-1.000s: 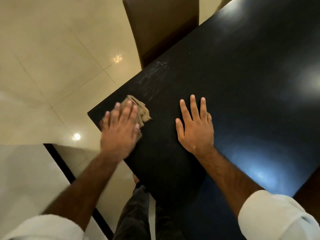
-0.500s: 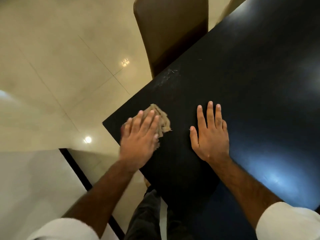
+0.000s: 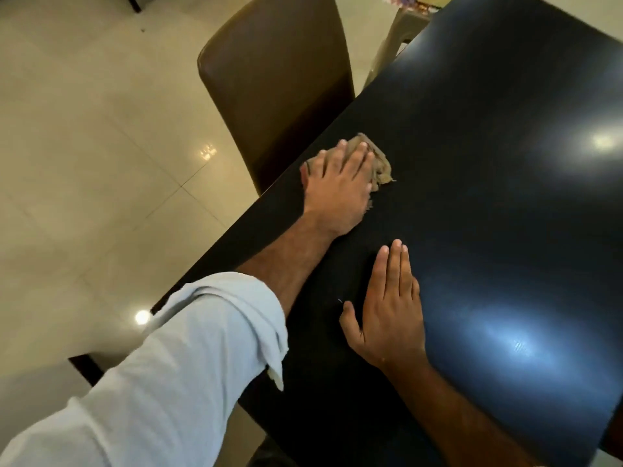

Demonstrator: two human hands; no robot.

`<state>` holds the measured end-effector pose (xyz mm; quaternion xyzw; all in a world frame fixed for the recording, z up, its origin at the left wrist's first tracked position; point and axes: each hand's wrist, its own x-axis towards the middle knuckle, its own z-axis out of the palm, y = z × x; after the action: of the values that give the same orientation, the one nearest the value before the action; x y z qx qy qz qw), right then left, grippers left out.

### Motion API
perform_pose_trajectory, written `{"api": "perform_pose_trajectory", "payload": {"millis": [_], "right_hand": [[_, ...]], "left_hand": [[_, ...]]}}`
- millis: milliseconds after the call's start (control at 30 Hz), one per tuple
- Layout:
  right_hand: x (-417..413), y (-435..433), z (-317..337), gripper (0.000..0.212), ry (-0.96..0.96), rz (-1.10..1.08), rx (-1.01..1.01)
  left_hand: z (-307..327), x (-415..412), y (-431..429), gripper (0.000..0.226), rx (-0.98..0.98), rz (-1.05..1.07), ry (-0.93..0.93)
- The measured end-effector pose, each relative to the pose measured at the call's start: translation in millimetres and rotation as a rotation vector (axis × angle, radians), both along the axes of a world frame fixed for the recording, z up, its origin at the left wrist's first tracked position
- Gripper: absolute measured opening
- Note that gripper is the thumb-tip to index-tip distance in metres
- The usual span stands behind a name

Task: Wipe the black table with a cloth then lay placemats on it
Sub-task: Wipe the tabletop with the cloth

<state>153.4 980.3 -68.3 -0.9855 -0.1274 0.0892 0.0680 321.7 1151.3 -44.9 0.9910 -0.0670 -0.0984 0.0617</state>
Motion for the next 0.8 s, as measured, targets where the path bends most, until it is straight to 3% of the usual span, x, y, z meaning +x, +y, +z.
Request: {"api": "perform_pose_trajectory", "payload": {"millis": [133,233,333,433,533,667,800], "right_hand": [[0.3,-3.5,-1.9,0.11,-0.015,-0.106,0.031],[-1.1,-3.1,-0.2,0.105,-0.031,-0.142,0.084],[2.6,-3.6,-0.4,0.095,-0.033,-0.178,0.163],[3.6,-6.3,1.9,0.085,-0.059,-0.24,0.36],[-2.1,-12.1,2.7,0.073,-0.124,-0.348,0.657],[-0.2,-15.7,-1.5,0.06,-0.157,-0.461,0.843],[-1.2,-19.1,8.0,0.056,-0.085,-0.463,0.858]], "left_hand": [[0.3,-38.3,0.0,0.065,0.042,-0.192,-0.017],[-3.7,-88.8,47.5,0.068,0.081,-0.12,0.004],[-3.0,-88.3,87.8,0.069,0.083,0.013,0.027],[-4.5,-57.2,88.4,0.068,0.059,0.089,-0.027],[-9.6,-63.8,57.9,0.067,0.076,0.032,-0.06],[-7.2,-157.7,15.5,0.066,0.044,-0.19,-0.052],[-3.3,-286.3,4.0,0.064,0.04,-0.189,-0.028]]}}
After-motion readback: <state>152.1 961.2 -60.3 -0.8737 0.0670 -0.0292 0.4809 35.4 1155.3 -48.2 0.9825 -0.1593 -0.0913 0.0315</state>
